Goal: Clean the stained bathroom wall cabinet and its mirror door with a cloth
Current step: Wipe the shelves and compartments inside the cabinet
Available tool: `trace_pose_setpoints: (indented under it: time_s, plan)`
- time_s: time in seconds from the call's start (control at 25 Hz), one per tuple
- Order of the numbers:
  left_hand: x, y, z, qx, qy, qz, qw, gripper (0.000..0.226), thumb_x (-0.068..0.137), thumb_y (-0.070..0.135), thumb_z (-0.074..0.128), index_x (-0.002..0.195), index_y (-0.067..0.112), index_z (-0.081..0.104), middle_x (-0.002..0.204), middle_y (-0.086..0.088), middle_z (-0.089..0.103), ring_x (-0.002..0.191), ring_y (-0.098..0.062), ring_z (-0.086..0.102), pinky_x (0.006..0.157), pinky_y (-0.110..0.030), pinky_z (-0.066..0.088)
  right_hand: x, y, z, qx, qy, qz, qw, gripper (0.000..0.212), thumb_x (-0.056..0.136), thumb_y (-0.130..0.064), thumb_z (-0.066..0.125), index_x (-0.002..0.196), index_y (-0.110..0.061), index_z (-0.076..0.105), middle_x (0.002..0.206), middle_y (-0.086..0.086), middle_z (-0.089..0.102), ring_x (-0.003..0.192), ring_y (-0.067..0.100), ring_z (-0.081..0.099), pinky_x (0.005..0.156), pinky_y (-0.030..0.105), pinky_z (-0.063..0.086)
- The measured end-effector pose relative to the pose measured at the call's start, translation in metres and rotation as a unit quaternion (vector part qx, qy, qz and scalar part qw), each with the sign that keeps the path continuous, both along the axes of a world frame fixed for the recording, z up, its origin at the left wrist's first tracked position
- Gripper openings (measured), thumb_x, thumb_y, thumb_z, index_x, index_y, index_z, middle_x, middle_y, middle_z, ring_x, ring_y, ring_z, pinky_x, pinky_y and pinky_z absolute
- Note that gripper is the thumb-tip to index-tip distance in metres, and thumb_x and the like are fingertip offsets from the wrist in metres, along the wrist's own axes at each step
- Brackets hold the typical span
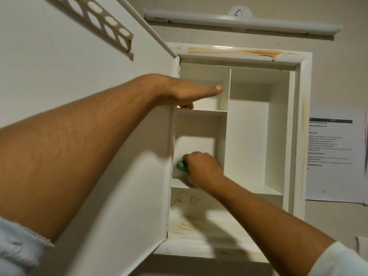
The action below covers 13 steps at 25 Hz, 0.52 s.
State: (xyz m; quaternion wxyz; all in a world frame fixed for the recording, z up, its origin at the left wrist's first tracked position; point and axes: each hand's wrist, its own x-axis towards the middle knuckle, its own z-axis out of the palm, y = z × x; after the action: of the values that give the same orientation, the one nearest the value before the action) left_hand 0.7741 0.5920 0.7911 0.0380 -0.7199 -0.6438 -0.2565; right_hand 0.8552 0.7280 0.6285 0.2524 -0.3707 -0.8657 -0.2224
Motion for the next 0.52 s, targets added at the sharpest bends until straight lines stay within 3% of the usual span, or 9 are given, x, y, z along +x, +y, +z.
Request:
trace_pose_setpoints:
  time_s: [0.08, 0.2, 0.28, 0.4, 0.52]
  plan:
    - [-0.001, 0.001, 0.002, -0.008, 0.000, 0.003, 1.000, 0.079, 0.095, 0.077, 0.021, 0.160, 0.032, 0.027, 0.153, -0.014, 0.048, 0.138, -0.026, 0.048, 0.116, -0.038, 0.028, 0.003, 0.011, 0.015, -0.004, 0.109, 0.048, 0.993, 0.024, 0.091, -0.012, 0.067, 0.113, -0.022, 0.067, 0.101, 0.002, 0.064, 0.091, 0.025, 0.066, 0.073, 0.034, 0.053]
    - [-0.002, 0.006, 0.003, -0.006, 0.007, 0.010, 1.000, 0.083, 0.093, 0.081, 0.023, 0.159, 0.031, 0.031, 0.152, -0.013, 0.050, 0.140, -0.026, 0.047, 0.117, -0.041, 0.028, -0.015, 0.022, 0.037, 0.065, 0.236, 0.085, 0.966, 0.041, 0.087, -0.005, 0.069, 0.125, -0.019, 0.065, 0.120, 0.006, 0.065, 0.100, 0.030, 0.066, 0.088, 0.039, 0.057]
    - [-0.003, 0.007, 0.003, -0.002, 0.006, 0.012, 1.000, 0.084, 0.092, 0.081, 0.023, 0.159, 0.031, 0.032, 0.153, -0.011, 0.050, 0.141, -0.026, 0.045, 0.117, -0.041, 0.028, -0.028, 0.024, 0.031, 0.087, 0.178, 0.092, 0.976, 0.039, 0.083, -0.002, 0.070, 0.120, -0.016, 0.067, 0.116, 0.007, 0.066, 0.095, 0.030, 0.067, 0.083, 0.036, 0.058]
    - [-0.005, 0.007, 0.004, -0.002, 0.009, 0.018, 1.000, 0.086, 0.091, 0.083, 0.023, 0.159, 0.031, 0.031, 0.151, -0.009, 0.051, 0.140, -0.026, 0.046, 0.116, -0.040, 0.028, -0.022, 0.017, 0.002, 0.034, 0.030, 0.104, 0.994, 0.016, 0.085, -0.015, 0.071, 0.100, -0.018, 0.066, 0.092, 0.001, 0.065, 0.081, 0.026, 0.067, 0.070, 0.036, 0.057]
    - [-0.001, 0.004, 0.004, -0.006, 0.008, 0.019, 1.000, 0.085, 0.092, 0.081, 0.022, 0.160, 0.031, 0.029, 0.152, -0.010, 0.051, 0.140, -0.027, 0.046, 0.117, -0.041, 0.027, -0.004, 0.005, 0.013, 0.075, -0.193, 0.067, 0.976, 0.022, 0.095, -0.038, 0.065, 0.110, -0.022, 0.068, 0.096, -0.001, 0.063, 0.087, 0.025, 0.066, 0.069, 0.035, 0.052]
